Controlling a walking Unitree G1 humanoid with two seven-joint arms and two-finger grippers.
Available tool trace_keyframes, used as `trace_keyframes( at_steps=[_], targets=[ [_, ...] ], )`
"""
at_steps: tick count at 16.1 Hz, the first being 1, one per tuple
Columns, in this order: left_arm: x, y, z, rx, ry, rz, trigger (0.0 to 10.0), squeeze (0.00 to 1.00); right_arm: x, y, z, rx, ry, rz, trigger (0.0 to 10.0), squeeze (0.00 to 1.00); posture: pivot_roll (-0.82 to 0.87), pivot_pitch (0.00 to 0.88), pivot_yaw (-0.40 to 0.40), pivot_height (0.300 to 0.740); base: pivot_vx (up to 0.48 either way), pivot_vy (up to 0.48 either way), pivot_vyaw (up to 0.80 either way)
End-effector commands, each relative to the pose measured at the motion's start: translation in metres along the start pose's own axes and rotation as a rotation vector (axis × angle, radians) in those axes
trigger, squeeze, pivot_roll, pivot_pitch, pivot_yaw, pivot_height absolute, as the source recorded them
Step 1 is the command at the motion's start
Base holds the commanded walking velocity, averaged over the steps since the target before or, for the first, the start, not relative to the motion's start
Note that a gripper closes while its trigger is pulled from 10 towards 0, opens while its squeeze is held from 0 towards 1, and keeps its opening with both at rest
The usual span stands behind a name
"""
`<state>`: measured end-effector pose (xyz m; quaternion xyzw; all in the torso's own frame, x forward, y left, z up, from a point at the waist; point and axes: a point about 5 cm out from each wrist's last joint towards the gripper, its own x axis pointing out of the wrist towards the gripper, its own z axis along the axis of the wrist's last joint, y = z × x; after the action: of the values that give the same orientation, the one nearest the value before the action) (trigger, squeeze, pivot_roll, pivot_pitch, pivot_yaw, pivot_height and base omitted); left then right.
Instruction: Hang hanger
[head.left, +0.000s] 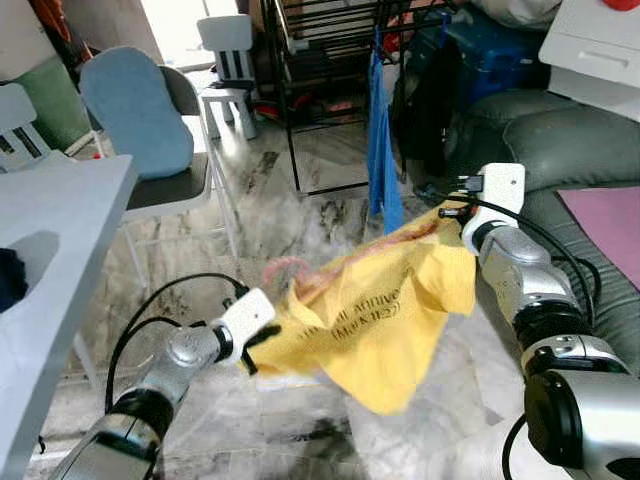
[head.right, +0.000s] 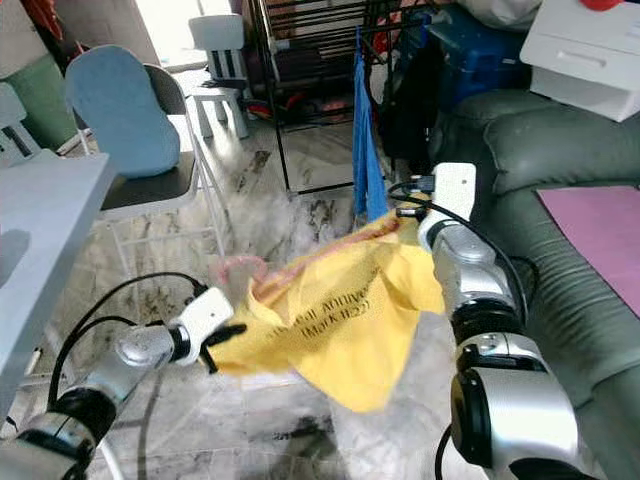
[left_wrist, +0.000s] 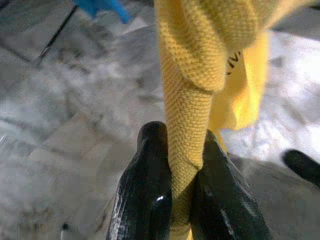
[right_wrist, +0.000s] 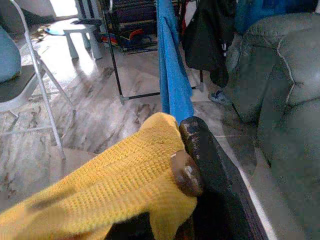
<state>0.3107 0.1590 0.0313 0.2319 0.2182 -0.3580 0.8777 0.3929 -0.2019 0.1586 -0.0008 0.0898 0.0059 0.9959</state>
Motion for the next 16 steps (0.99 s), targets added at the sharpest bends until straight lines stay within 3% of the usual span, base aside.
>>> trace_keyframes(
  at_steps=[1, 3, 6, 9, 10, 12, 13, 16],
  targets=[
    [-0.013, 0.011, -0.030, -0.118, 0.125, 0.111, 0.0, 0.00, 0.000, -0.008, 0.042, -0.028, -0.163, -0.036, 0.0, 0.00, -0.24, 0.000, 0.090, 0.740, 0.000, 0.000, 0.00],
    [-0.015, 0.015, -0.031, -0.138, 0.131, 0.146, 0.0, 0.00, -0.001, -0.012, 0.043, -0.032, -0.164, -0.051, 0.0, 0.00, -0.24, 0.000, 0.091, 0.740, 0.000, 0.000, 0.00],
    [-0.019, 0.014, -0.042, -0.095, 0.195, 0.147, 0.0, 0.00, -0.001, -0.011, 0.046, -0.059, -0.181, -0.052, 0.0, 0.00, -0.24, 0.000, 0.093, 0.740, 0.000, 0.000, 0.00],
    [-0.015, 0.006, -0.044, -0.032, 0.236, 0.134, 0.0, 0.00, 0.000, 0.014, 0.055, -0.145, -0.238, 0.009, 0.0, 0.00, -0.24, 0.000, 0.093, 0.740, 0.000, 0.000, 0.00],
    [-0.012, 0.005, -0.043, -0.044, 0.242, 0.156, 0.0, 0.00, 0.001, 0.027, 0.059, -0.157, -0.259, 0.041, 0.0, 0.00, -0.24, 0.000, 0.094, 0.740, 0.000, 0.000, 0.00],
    [-0.010, 0.005, -0.042, -0.053, 0.245, 0.185, 0.0, 0.00, 0.001, 0.037, 0.062, -0.168, -0.271, 0.067, 0.0, 0.00, -0.24, 0.000, 0.093, 0.740, 0.000, 0.000, 0.00],
    [-0.003, 0.004, -0.034, -0.089, 0.237, 0.231, 10.0, 0.00, 0.001, 0.058, 0.058, -0.211, -0.278, 0.119, 0.0, 0.00, -0.25, 0.000, 0.092, 0.740, 0.000, 0.000, 0.00],
    [0.011, 0.004, -0.011, -0.180, 0.175, 0.297, 10.0, 0.00, -0.002, 0.092, 0.047, -0.256, -0.275, 0.205, 0.0, 0.00, -0.25, 0.000, 0.093, 0.740, 0.000, 0.000, 0.00]
  ],
)
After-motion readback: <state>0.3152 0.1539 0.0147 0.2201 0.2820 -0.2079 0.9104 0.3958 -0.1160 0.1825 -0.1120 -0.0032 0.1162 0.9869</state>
